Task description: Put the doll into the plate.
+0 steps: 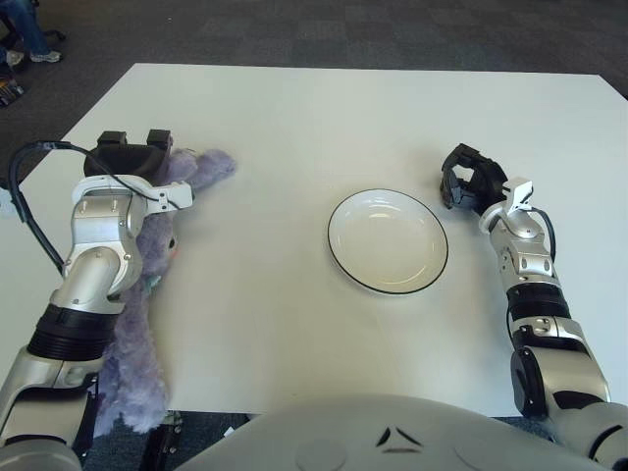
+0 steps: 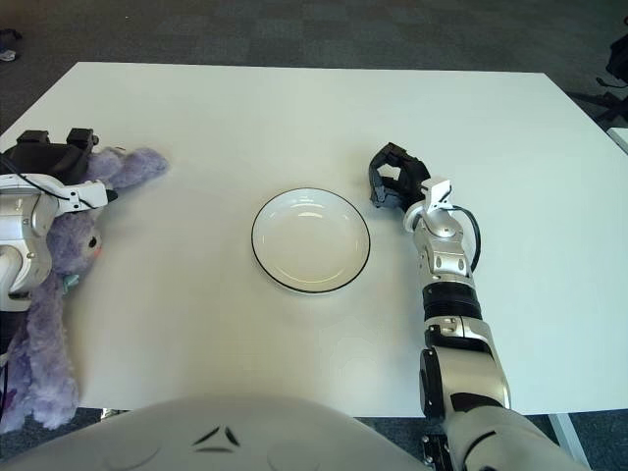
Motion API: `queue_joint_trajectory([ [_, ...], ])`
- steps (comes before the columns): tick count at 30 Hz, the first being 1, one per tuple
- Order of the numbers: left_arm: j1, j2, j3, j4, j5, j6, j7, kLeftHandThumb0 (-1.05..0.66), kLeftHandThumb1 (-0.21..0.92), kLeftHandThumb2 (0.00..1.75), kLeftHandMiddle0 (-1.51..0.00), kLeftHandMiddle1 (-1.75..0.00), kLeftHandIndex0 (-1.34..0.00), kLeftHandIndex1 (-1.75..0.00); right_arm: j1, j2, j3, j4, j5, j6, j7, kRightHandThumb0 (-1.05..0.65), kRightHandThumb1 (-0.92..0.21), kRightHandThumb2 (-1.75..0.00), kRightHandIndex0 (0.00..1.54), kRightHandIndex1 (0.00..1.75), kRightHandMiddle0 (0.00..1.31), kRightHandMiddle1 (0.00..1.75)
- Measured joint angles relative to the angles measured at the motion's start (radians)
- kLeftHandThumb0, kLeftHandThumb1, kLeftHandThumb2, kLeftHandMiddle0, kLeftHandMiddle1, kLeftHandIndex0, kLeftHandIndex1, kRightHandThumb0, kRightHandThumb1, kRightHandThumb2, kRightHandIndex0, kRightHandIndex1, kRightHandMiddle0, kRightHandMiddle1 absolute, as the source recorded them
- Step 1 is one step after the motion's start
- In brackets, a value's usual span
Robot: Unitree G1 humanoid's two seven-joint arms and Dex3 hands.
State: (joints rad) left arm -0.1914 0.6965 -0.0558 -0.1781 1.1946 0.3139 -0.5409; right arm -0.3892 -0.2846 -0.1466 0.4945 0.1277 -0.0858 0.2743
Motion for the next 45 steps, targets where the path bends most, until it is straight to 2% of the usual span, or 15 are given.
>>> queue_joint_trajectory([
  [1,0.000,0.000,-0.001,-0.002,0.000,0.001,0.000,-0.30,0.39,1.09,-0.70,-1.75,0.00,-1.39,0.000,0.000,0.000,0.000,0.000,0.000,0.001,-0.44,-0.46,-1.14,1.21,1.75,0.50,1.75],
  [2,0.000,0.000,-0.003,-0.004,-0.001,0.002,0.000,-0.02,0.34,1.21,-0.69,-1.75,0.00,-1.48,0.000,0.000,0.000,0.000,0.000,0.000,0.002,-0.44,-0.46,-1.14,1.21,1.75,0.50,1.75],
  [3,0.000,0.000,-0.004,-0.007,0.000,0.004,-0.001,0.17,0.30,1.28,-0.68,-1.75,0.00,-1.53,0.000,0.000,0.000,0.000,0.001,0.000,0.003,-0.44,-0.46,-1.14,1.21,1.75,0.50,1.75],
  [7,0.000,0.001,-0.008,-0.012,0.000,0.008,-0.002,0.43,0.24,1.39,-0.67,-1.75,-0.03,-1.65,0.000,0.000,0.000,0.000,0.001,0.000,0.005,-0.44,-0.46,-1.14,1.22,1.75,0.50,1.75],
  [9,0.000,0.000,-0.010,-0.013,0.002,0.015,0.000,0.22,0.29,1.34,-0.58,-1.75,-0.24,-1.70,0.000,0.000,0.000,0.000,0.001,0.000,0.006,-0.44,-0.46,-1.14,1.22,1.75,0.50,1.75],
  [11,0.000,-0.004,-0.012,-0.014,0.004,0.024,0.004,0.11,0.30,1.34,-0.54,-1.75,-0.36,-1.72,0.000,0.000,0.000,0.000,0.000,0.000,0.006,-0.44,-0.46,-1.14,1.21,1.75,0.50,1.75],
  [13,-0.001,-0.012,-0.016,-0.015,0.011,0.035,0.016,0.04,0.21,1.43,-0.68,-1.75,-0.46,-1.67,0.000,-0.001,0.000,0.000,0.000,0.000,0.006,-0.44,-0.46,-1.14,1.21,1.75,0.50,1.75],
  [17,-0.002,-0.032,-0.026,-0.018,0.023,0.052,0.051,0.01,0.15,1.49,-0.76,-1.69,-0.50,-1.73,0.001,-0.003,0.000,0.000,0.000,0.000,0.007,-0.44,-0.46,-1.13,1.20,1.75,0.50,1.75],
  [24,-0.004,-0.063,-0.036,-0.026,0.022,0.053,0.113,0.00,0.13,1.46,-0.83,-1.54,-0.53,-1.75,0.001,-0.007,0.002,0.000,-0.001,0.000,0.009,-0.44,-0.47,-1.13,1.19,1.75,0.50,1.75],
  [33,-0.023,-0.104,-0.045,-0.025,-0.006,0.040,0.194,0.00,0.10,1.56,-0.81,-1.70,-0.51,-1.75,0.002,-0.012,0.003,0.000,-0.001,0.000,0.009,-0.44,-0.47,-1.13,1.18,1.75,0.50,1.75],
  [45,-0.042,-0.176,-0.044,0.010,-0.124,-0.045,0.427,0.00,0.00,1.64,-0.88,-1.75,-0.66,-1.61,0.003,-0.017,0.014,-0.005,-0.002,0.001,0.009,-0.43,-0.48,-1.12,1.17,1.75,0.49,1.75],
])
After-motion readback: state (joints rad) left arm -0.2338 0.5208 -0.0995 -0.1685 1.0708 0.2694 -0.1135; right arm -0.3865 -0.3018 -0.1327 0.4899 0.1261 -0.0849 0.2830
